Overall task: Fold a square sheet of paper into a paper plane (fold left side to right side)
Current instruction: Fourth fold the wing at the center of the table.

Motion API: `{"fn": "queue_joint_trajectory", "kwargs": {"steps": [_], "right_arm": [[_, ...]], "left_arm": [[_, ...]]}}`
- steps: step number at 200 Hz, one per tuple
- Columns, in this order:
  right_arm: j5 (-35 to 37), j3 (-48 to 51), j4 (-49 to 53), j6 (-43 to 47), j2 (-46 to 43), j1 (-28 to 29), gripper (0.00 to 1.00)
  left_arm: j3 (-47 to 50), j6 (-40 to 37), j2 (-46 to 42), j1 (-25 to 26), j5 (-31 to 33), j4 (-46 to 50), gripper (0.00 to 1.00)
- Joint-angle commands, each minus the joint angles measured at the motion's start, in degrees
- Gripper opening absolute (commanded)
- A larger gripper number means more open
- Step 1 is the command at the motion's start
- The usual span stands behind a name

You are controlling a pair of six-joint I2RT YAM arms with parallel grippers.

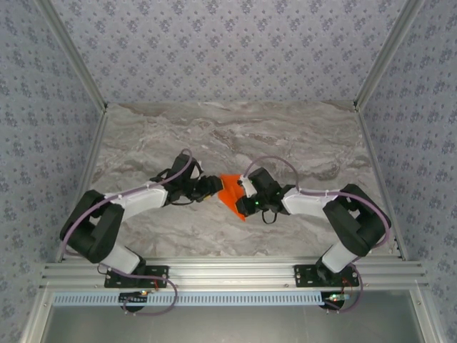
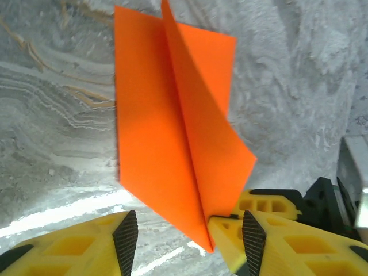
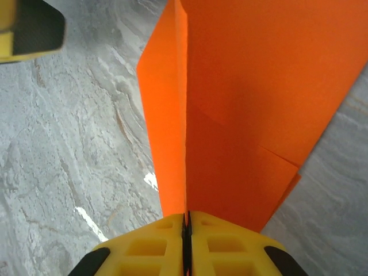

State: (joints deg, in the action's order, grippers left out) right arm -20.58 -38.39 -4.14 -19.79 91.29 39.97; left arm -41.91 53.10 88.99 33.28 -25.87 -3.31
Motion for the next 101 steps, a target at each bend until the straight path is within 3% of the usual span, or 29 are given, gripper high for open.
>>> {"fn": "queue_joint_trajectory", "kwargs": {"steps": [1, 101], "right_arm": [[-5.6, 1.7, -4.4, -3.6, 0.1, -1.2, 0.08], [-11.5, 5.9, -11.7, -8.2, 0.0, -4.8, 0.07]], "left_arm": [[-1.9, 1.4, 2.9, 1.0, -2.3, -4.6, 0.53], [-9.4, 1.4, 12.7, 3.4, -2.9, -4.3, 0.48]]}}
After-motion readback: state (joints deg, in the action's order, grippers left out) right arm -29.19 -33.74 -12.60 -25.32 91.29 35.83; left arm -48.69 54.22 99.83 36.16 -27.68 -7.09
